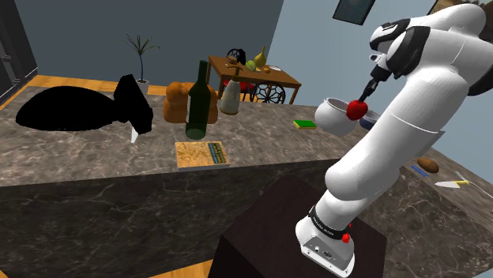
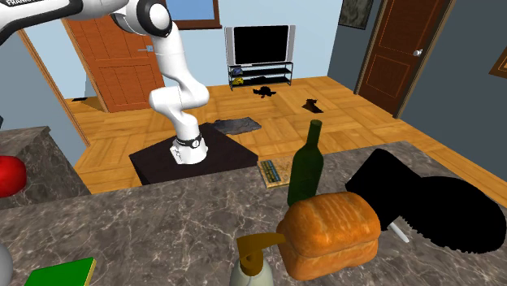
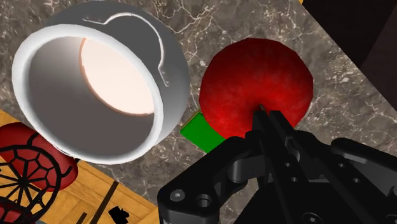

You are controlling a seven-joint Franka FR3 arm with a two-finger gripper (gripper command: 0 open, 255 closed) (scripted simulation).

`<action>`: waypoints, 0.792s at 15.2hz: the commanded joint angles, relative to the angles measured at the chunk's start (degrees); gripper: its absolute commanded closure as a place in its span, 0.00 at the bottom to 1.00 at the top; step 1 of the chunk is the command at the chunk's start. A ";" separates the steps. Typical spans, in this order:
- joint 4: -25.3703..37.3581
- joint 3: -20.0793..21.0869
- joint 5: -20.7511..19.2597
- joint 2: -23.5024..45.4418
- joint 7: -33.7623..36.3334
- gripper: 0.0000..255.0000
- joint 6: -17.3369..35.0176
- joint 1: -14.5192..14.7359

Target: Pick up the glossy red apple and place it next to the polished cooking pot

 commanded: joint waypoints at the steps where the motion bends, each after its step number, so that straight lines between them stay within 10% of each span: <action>1: -1.64 0.02 -0.05 -0.10 -0.05 1.00 1.61 0.02; 12: -9.37 -0.16 1.02 0.92 -1.20 1.00 9.91 -0.12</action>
